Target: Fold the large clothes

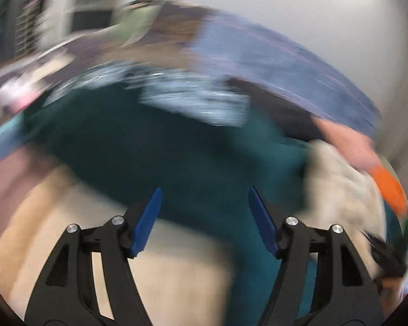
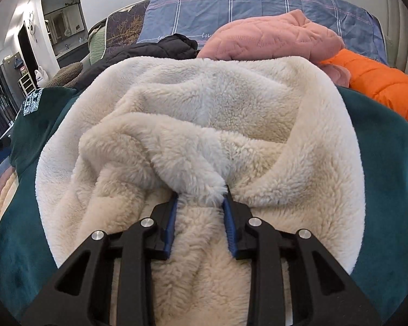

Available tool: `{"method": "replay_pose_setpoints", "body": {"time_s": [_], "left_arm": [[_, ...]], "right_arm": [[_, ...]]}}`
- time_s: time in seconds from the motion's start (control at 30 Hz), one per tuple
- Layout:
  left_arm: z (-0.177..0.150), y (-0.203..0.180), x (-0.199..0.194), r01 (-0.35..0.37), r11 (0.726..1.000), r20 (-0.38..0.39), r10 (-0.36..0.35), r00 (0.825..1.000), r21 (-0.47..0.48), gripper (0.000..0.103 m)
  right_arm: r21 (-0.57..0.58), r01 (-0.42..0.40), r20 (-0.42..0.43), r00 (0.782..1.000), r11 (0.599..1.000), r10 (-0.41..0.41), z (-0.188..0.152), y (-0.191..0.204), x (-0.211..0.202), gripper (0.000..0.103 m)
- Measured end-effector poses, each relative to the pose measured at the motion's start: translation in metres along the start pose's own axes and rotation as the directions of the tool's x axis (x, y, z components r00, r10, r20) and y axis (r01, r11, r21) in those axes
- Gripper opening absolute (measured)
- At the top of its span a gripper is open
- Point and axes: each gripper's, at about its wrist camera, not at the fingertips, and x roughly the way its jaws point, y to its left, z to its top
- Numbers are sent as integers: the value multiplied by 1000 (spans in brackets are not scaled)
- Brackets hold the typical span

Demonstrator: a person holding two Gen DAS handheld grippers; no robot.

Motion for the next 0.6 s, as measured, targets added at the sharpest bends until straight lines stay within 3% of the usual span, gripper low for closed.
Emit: {"method": "replay_pose_setpoints", "body": {"time_s": [0.1,0.13,0.23,0.33,0.4,0.47,0.5,0.6], "left_arm": [[3,73,10,24,966,-35,-34,999,-256,67],[3,92,15,56,942,-37,-72,997,-332,68],[9,143,38,156,819,-20,-200,980,-552,70],[22,168,52,152,757,10,-189,982,-636,71],[31,172,57,174,742,36,-198,979,-647,71],[40,167,57,188,751,65,-190,980,-634,61],[44,164,56,197,760,73,-195,978,-619,50],[55,142,41,141,830,79,-117,990,-540,35]], "right_arm": [[-6,10,3,1000,1000,-10,1,3,-1,31],[-8,13,3,1000,1000,-12,1,3,-1,31],[-12,19,6,1000,1000,-19,1,4,-1,32],[-12,19,7,1000,1000,-19,0,4,0,32],[-12,20,7,1000,1000,-20,0,5,0,32],[-13,20,7,1000,1000,-20,0,5,1,32],[-13,21,7,1000,1000,-20,0,5,1,32],[-12,20,8,1000,1000,-20,0,5,1,32]]}}
